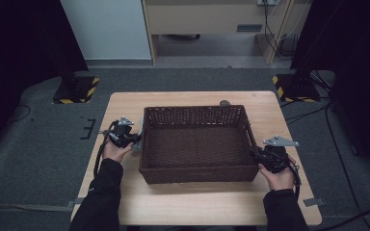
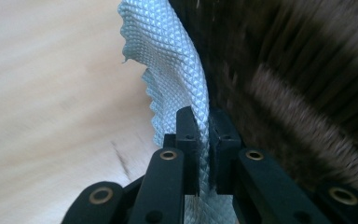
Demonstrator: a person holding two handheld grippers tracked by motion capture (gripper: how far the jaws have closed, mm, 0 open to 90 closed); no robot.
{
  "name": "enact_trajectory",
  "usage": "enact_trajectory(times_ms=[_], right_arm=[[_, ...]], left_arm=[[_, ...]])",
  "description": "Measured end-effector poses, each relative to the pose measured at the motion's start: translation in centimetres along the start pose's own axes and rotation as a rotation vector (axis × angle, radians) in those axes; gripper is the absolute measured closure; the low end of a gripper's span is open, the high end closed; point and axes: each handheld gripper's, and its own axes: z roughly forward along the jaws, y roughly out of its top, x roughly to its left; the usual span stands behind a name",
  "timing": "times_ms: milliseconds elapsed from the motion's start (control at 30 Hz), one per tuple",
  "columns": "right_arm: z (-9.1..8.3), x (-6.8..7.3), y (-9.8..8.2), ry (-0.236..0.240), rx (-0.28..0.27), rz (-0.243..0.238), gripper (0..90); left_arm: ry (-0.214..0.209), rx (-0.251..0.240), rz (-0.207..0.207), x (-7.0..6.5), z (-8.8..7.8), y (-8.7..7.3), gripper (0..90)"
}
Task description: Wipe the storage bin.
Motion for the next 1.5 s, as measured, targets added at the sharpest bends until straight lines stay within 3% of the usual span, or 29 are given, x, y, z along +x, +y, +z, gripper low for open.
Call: enact_trajectory(times_ms=[33, 67, 133, 233, 333, 367, 400, 433, 567, 633, 700, 733, 833, 900, 1000, 1100, 1133, 1167, 1233, 1267, 1333, 1500], right_arm=[[0.0, 0.0, 0.0, 0.000, 0.000, 0.000, 72.6], [-0.1, 0.0, -0.1, -0.003, 0.000, -0.002, 72.6], [-0.1, 0.0, -0.1, -0.005, 0.002, -0.002, 72.7], [-0.1, 0.0, -0.1, -0.006, 0.002, -0.004, 72.7], [-0.1, 0.0, -0.1, -0.005, -0.001, 0.004, 72.6], [-0.1, 0.0, -0.1, -0.006, 0.002, 0.002, 72.8], [-0.1, 0.0, -0.1, -0.006, 0.002, 0.002, 72.8], [-0.1, 0.1, 0.0, -0.013, 0.005, 0.003, 73.2], [-0.2, -0.1, 0.0, -0.023, 0.008, 0.003, 73.6], [-0.4, -0.3, -0.1, -0.029, 0.012, 0.008, 73.6], [-0.5, -0.4, -0.3, -0.034, 0.013, 0.016, 73.6], [-0.6, -0.5, -0.3, -0.035, 0.013, 0.015, 73.6], [-0.8, -0.6, -0.5, -0.042, 0.010, 0.020, 73.5], [-0.9, -0.6, -0.6, -0.041, 0.007, 0.020, 73.4], [-0.9, -0.6, -0.6, -0.041, 0.004, 0.025, 73.3], [-0.9, -0.7, -0.7, -0.034, 0.001, 0.030, 73.2], [-0.9, -0.7, -0.6, -0.036, 0.002, 0.034, 73.2], [-0.9, -0.7, -0.6, -0.038, 0.001, 0.031, 73.3], [-0.9, -0.7, -0.6, -0.039, 0.001, 0.032, 73.3], [-0.9, -0.7, -0.6, -0.039, 0.001, 0.032, 73.3], [-0.9, -0.7, -0.6, -0.040, 0.002, 0.031, 73.3], [-0.9, -0.7, -0.6, -0.037, 0.005, 0.029, 73.2]], left_arm=[[0.000, 0.000, 0.000, 0.0, 0.0, 0.0, 83.6], [0.001, 0.033, 0.013, -0.1, 0.6, -0.3, 83.6], [0.009, 0.033, 0.014, -0.1, 0.5, -0.2, 83.6], [-0.005, -0.036, -0.005, 0.1, -0.9, 0.4, 83.6], [0.006, -0.072, 0.032, 0.0, -3.0, 1.6, 83.7], [0.003, -0.104, 0.040, -0.1, -4.2, 2.3, 83.7], [0.003, -0.104, 0.040, -0.1, -4.2, 2.3, 83.7], [-0.002, -0.136, 0.055, -0.4, -5.4, 2.7, 83.7], [-0.006, -0.140, 0.077, -1.0, -6.1, 2.8, 83.7], [-0.022, -0.134, 0.080, -1.4, -5.8, 2.3, 83.7], [-0.040, -0.088, 0.086, -2.0, -4.2, 1.1, 83.8], [-0.040, -0.088, 0.086, -2.0, -4.2, 1.1, 83.8], [-0.068, -0.014, 0.090, -2.6, -1.7, -0.3, 83.8], [-0.056, 0.036, 0.098, -2.9, -0.8, -0.7, 83.8], [-0.061, 0.042, 0.100, -3.0, -0.7, -0.8, 83.8], [-0.060, 0.000, 0.091, -2.6, -1.8, -0.4, 83.8], [-0.074, -0.049, 0.086, -2.5, -3.0, 0.0, 83.8], [-0.074, -0.049, 0.086, -2.5, -3.0, 0.0, 83.8], [-0.075, -0.096, 0.100, -2.7, -5.1, 0.9, 83.8], [-0.075, -0.096, 0.100, -2.7, -5.1, 0.9, 83.8], [-0.073, -0.124, 0.129, -3.2, -6.6, 1.7, 83.8], [-0.078, -0.111, 0.142, -3.7, -6.3, 1.4, 83.8]])
